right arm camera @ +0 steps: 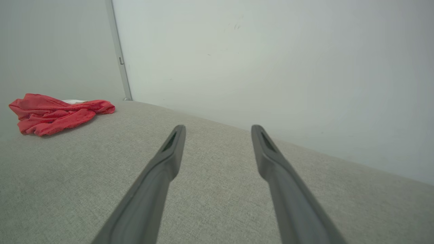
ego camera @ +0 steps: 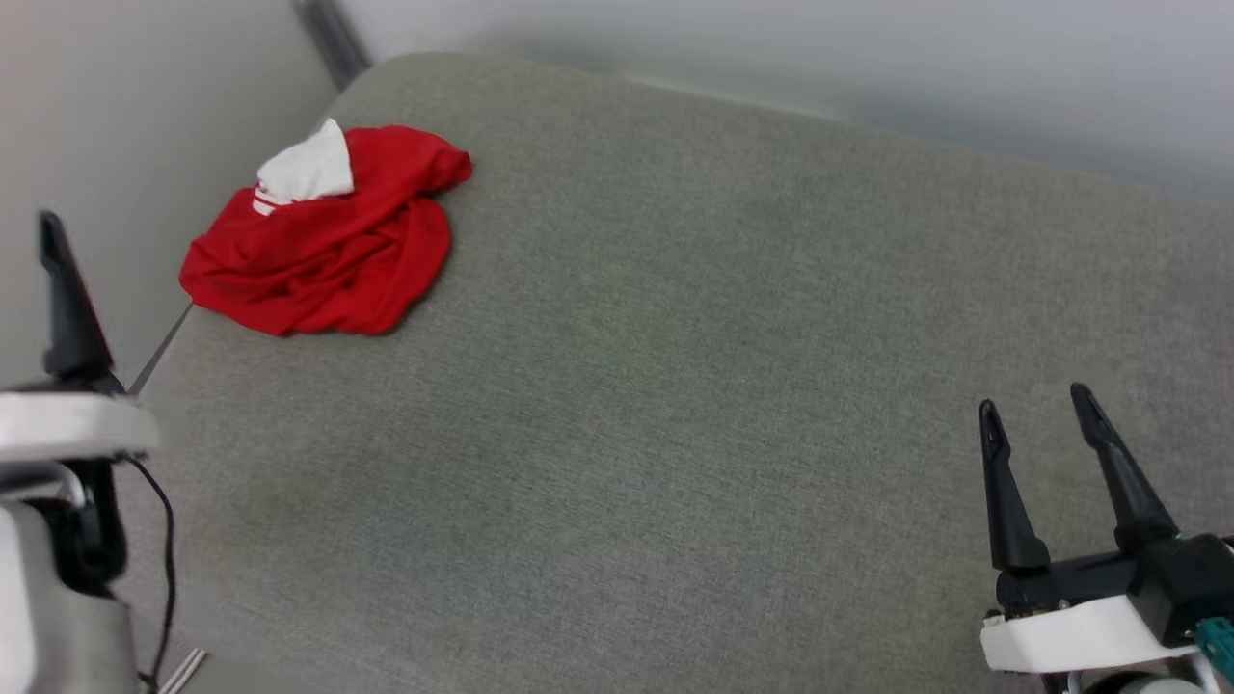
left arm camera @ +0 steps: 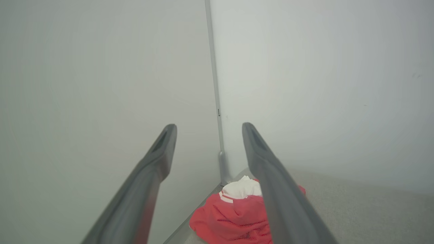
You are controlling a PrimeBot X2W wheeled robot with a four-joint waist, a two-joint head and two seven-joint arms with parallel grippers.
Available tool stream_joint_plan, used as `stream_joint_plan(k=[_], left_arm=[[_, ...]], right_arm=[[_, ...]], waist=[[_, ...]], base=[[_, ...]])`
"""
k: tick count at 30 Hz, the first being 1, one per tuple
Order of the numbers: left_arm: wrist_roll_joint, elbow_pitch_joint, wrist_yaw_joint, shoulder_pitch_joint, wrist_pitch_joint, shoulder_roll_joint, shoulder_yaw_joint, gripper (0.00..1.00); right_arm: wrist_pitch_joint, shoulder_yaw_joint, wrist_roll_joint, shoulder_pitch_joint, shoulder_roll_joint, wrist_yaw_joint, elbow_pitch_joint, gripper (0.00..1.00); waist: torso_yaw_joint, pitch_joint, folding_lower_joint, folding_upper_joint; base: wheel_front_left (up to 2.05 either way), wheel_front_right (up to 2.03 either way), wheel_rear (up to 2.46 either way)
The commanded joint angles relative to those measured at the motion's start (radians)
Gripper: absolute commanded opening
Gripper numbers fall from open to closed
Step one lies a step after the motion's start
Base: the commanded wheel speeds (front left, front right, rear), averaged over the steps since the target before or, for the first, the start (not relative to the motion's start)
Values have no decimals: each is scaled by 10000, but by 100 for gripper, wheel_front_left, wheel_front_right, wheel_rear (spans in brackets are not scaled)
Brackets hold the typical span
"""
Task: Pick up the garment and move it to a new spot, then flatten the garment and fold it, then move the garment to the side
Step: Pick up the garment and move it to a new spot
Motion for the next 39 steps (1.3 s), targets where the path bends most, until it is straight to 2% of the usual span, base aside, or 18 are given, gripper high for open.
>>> stream_joint_plan(k=[1, 7, 12, 19, 26, 32, 35, 39], left_arm=[[-303, 196, -104, -576, -24, 136, 182, 100], [-1364, 1573, -553, -2919, 83, 1336, 430, 100], [-2114, 2721, -704, -4448, 817, 2407, -127, 100], [-4061, 3764, -709, -5473, 3203, 3980, -2015, 100], [-6574, 4340, -709, -5320, 6168, 5116, -3874, 100], [-8690, 4317, -707, -4729, 8799, 5842, -5099, 100], [-9256, 4393, -709, -4578, 9392, 5886, -5522, 100], [-9412, 4530, -710, -4453, 9620, 5752, -6066, 100]], right_arm=[[-25, -60, -126, -225, 2, -5, -130, 100], [-23, -286, -636, -723, 1, -5, -670, 100], [-25, -316, -1011, -1130, 1, -3, -1231, 100], [-25, -210, -1326, -1592, -1, -5, -2012, 100], [-25, -72, -1532, -1833, -11, -5, -2562, 100], [-24, -67, -1620, -1991, -85, -5, -2811, 100], [-24, -112, -1648, -1989, -116, -5, -2906, 100], [-24, -135, -1656, -2018, -137, -5, -2944, 100]], waist=[[-432, 760, -1, 0], [-783, 1992, -1, 0], [-960, 2826, -1, 0], [-1353, 3653, -1, 0], [-1637, 4325, -1, 0], [-1887, 4787, -1, 0], [-1915, 4992, -1, 0], [-1901, 5152, -1, 0]], base=[[0, 0, 0], [0, 0, 0], [0, 0, 0], [0, 0, 0], [0, 0, 0], [0, 0, 0], [0, 0, 0], [0, 0, 0]])
